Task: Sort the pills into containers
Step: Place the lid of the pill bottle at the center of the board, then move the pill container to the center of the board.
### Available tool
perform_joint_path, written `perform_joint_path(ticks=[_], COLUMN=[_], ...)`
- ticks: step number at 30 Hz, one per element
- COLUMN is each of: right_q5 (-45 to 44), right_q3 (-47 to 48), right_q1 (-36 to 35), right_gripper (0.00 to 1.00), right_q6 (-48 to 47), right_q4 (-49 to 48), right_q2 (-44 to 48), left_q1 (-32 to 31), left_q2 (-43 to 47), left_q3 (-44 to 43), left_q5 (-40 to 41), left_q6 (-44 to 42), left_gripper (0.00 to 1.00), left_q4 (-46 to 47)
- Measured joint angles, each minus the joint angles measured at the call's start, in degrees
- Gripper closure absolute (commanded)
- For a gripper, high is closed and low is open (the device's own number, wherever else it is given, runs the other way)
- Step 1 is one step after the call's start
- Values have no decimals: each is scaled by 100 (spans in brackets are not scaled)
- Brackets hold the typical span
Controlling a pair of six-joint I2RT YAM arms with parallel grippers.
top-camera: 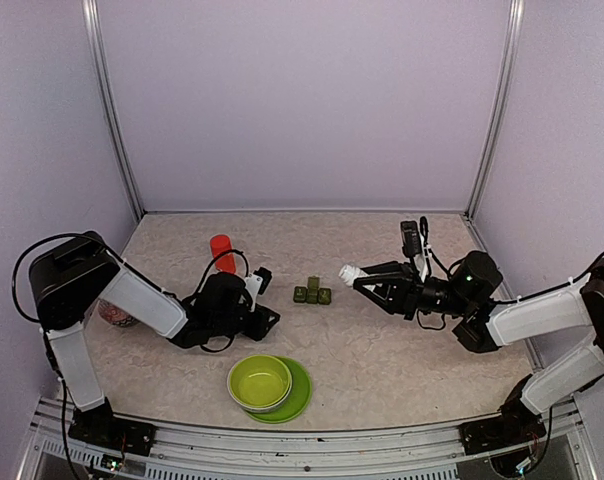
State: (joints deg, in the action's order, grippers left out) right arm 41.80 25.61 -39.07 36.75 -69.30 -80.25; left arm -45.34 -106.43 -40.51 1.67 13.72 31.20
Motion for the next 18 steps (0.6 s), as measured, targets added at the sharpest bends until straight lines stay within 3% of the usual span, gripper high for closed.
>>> perform_joint_path(ticks=[7, 14, 18], right_q5=[-2, -28, -50], right_q3=[-17, -28, -85], right_q1=[0, 28, 50], right_gripper=[78, 77, 78], right_q6=[0, 0, 0], right_q4=[-2, 0, 2], right_q2=[0, 2, 2], left_q1=[39, 138, 179], left_q2=[72, 382, 382], left_q3=[-11, -509, -1019], left_q5=[31, 28, 15], left_q6=[-4, -76, -155], left_gripper=[29, 23, 8], left_q4=[-131, -518, -734])
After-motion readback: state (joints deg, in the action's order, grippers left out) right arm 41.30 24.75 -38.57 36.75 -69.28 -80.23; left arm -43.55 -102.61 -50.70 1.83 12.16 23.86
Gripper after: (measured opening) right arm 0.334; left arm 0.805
